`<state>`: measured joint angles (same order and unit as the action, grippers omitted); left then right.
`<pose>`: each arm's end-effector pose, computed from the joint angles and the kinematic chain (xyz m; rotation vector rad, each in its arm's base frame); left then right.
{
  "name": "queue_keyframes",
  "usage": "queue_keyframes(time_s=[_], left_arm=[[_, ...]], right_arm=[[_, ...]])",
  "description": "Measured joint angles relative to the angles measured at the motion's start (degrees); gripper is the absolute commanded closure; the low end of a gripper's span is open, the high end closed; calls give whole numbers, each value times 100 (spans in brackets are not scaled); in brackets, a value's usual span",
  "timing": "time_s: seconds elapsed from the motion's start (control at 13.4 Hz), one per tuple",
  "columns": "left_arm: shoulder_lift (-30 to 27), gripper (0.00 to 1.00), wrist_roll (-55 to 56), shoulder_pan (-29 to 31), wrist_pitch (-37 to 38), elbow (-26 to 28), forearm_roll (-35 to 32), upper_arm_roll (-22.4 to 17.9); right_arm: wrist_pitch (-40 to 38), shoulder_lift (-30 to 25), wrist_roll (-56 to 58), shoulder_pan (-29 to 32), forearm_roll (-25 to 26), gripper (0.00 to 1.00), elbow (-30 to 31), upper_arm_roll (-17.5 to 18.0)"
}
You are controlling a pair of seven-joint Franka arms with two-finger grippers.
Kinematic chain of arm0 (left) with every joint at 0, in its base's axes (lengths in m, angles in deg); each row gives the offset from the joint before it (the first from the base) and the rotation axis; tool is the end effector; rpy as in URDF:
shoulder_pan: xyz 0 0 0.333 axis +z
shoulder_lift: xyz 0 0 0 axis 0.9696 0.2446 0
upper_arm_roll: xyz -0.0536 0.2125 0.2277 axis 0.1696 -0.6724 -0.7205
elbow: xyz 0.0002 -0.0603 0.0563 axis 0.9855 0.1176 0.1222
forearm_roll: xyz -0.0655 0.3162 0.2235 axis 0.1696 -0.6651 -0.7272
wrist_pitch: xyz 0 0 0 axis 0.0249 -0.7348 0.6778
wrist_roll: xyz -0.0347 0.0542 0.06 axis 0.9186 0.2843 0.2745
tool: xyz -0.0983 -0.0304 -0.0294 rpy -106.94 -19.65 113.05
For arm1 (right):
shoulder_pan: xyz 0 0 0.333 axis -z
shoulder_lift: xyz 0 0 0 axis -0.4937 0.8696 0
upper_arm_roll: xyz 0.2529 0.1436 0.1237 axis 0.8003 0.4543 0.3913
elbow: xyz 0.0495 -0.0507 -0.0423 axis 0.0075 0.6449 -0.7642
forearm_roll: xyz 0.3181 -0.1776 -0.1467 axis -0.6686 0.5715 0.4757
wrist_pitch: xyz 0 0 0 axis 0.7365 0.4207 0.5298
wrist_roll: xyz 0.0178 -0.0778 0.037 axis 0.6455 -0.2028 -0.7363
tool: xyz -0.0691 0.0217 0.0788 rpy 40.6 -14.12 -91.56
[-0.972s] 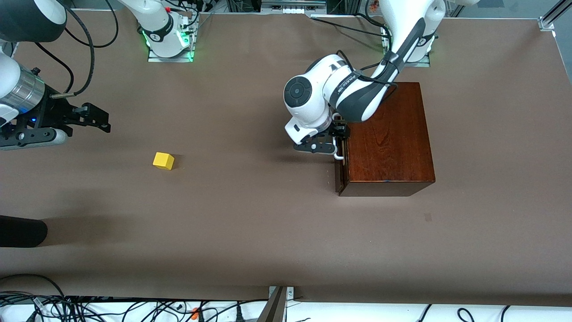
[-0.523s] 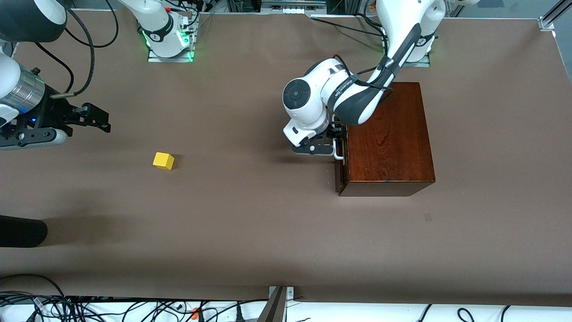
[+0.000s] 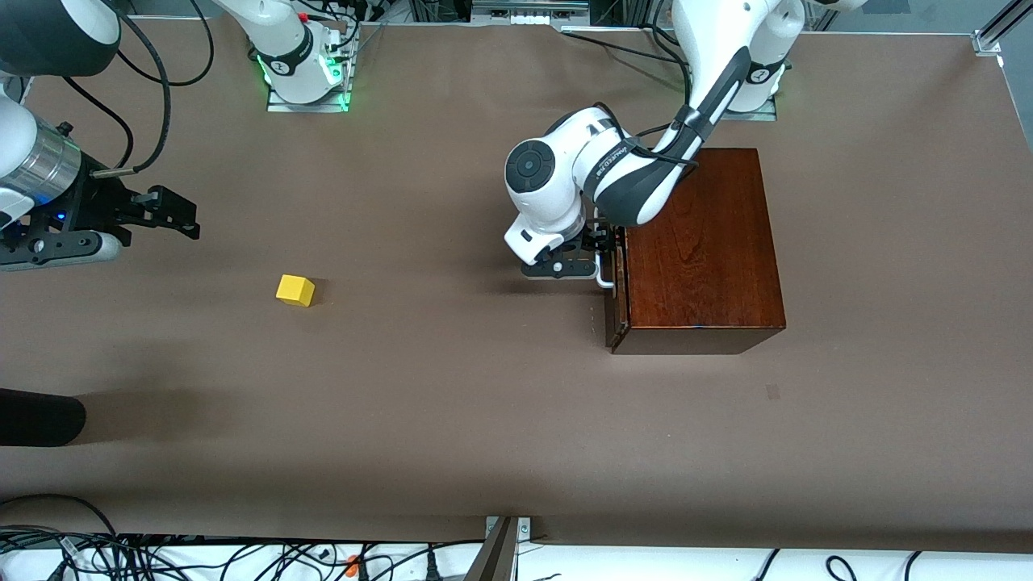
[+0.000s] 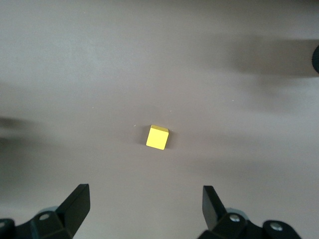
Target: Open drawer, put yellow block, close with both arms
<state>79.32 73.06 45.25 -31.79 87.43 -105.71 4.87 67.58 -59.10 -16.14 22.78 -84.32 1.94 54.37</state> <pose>0.5047 -0.4499 0.2849 -2.8888 0.0735 0.1162 0.5978 0.0568 0.5773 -3.1127 -0.1664 0.0277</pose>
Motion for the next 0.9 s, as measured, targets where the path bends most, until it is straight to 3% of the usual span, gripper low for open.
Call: queue_keyframes(time_s=[0.45,0.9], left_arm=[[43,0,328,-149,-199,-43,-29,-57],[433,0,675,-470,-457,-693,82,-22]], right_arm=[[0,0,0,0,0,0,0,0],[0,0,0,0,0,0,0,0]])
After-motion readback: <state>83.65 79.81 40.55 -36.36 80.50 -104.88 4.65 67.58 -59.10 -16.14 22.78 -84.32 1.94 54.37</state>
